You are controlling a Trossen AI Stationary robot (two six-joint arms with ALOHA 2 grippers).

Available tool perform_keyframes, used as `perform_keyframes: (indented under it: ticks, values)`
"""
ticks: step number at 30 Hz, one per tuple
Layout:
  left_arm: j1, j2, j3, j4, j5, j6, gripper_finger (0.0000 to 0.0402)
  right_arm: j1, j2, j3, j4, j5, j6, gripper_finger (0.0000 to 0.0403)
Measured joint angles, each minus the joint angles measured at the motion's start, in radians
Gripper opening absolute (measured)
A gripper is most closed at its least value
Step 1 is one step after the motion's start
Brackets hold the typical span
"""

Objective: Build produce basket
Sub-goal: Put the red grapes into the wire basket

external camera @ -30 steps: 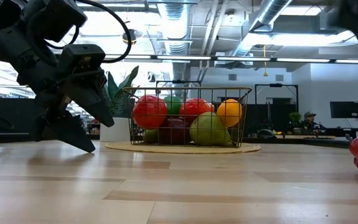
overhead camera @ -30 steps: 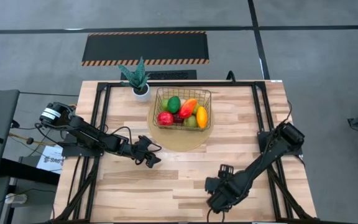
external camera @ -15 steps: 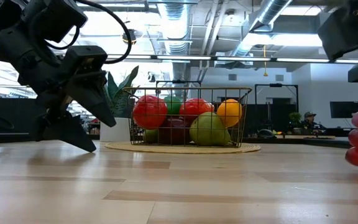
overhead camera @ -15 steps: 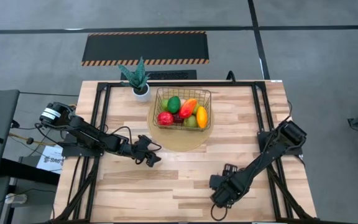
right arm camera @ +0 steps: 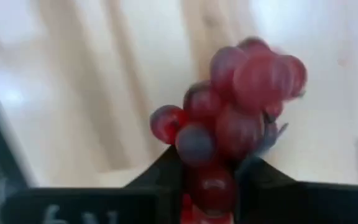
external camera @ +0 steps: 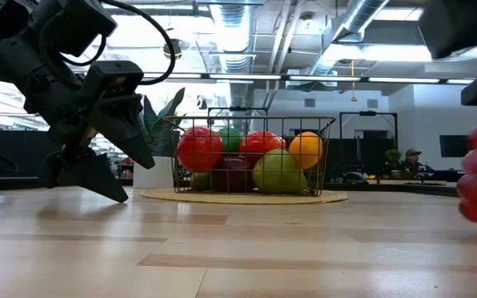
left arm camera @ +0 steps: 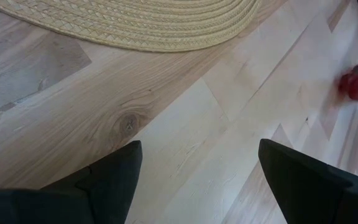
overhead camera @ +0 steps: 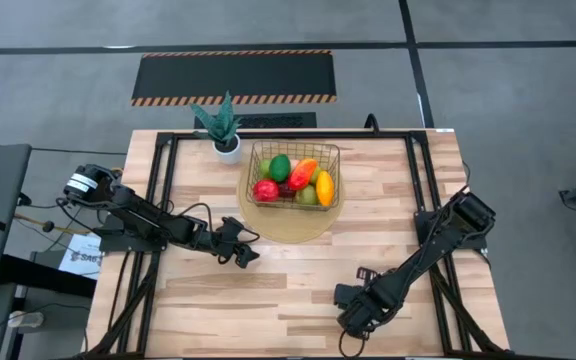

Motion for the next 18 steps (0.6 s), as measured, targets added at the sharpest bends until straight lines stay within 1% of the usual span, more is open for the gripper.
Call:
perform_keyframes:
  ticks: [3,6,10,14,16,18]
  values:
    - [0.000,0.000,0.000,0.000,0.000,0.000,0.0316,-0.007,-0.039,0.000,0.030,0.004,0.000,0.0073]
    - [0.000,0.000,0.000,0.000,0.000,0.000,0.0316,-0.022,-0.093,0.000,0.051,0.028,-0.001,0.0069]
    - [0.000,0.000,0.000,0.000,0.000,0.000,0.0316,-0.056,-0.184,0.000,0.099,0.088,-0.014,0.0067]
    - [0.000,0.000,0.000,0.000,0.001,0.000,0.0316,-0.107,-0.281,0.000,0.200,0.193,-0.073,0.0067]
    - [0.000,0.000,0.000,0.000,0.001,0.000,0.0316,-0.140,-0.325,0.000,0.252,0.262,-0.121,0.0067]
    - [0.000,0.000,0.000,0.000,0.001,0.000,0.0316,-0.178,-0.366,0.000,0.317,0.307,-0.179,0.0066]
